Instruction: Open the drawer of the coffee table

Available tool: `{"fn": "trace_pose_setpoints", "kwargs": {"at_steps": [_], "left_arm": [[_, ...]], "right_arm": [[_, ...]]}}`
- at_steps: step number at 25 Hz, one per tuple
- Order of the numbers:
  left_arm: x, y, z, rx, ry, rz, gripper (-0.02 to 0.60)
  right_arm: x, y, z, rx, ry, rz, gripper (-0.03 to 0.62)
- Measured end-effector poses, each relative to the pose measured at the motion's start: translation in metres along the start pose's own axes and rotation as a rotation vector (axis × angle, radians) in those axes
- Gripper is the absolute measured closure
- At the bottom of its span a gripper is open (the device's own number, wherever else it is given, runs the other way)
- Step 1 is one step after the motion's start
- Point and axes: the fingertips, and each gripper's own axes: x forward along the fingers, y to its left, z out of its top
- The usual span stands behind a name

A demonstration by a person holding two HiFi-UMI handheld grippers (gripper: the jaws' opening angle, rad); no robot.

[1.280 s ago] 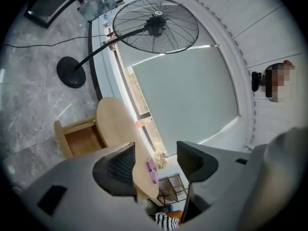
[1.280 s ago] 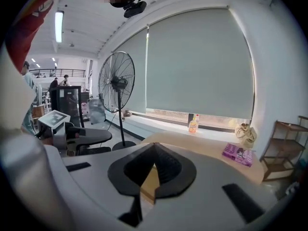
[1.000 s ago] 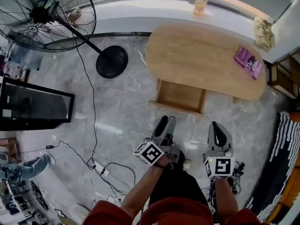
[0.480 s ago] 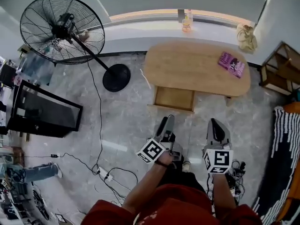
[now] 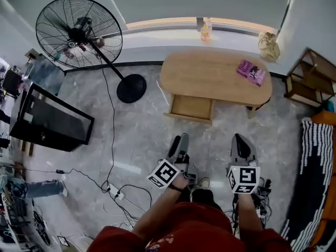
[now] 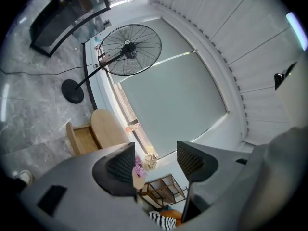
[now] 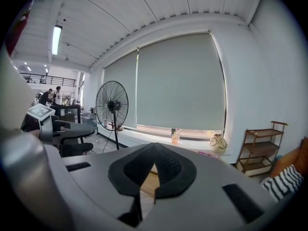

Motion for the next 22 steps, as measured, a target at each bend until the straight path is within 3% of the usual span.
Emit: {"fn": "trace_pose_setpoints", "kwargs": {"at_steps": [6, 12, 18, 22], "left_arm": [[-0.023, -0.013, 0.015, 0.121, 0.028, -0.032, 0.302], [-0.035, -0.018, 0.044, 0.341, 0.08, -0.059, 0.302], [-0.042, -0.028, 0.074, 0.556, 0.08, -0.096, 0.302], [-0.046, -0.031, 0.082, 0.766, 0.102, -0.073, 0.302]], "right_arm": [[-0.018, 0.019, 0.011, -0.012, -0.011, -0.025, 0.597], [-0.02, 0.051, 0.025, -0.027, -0.028, -0.055, 0.597], [-0.017, 0.076, 0.033, -0.023, -0.04, -0.07, 0.597], [-0.019, 0.086, 0.038, -0.026, -0.046, -0.076, 0.597]]}}
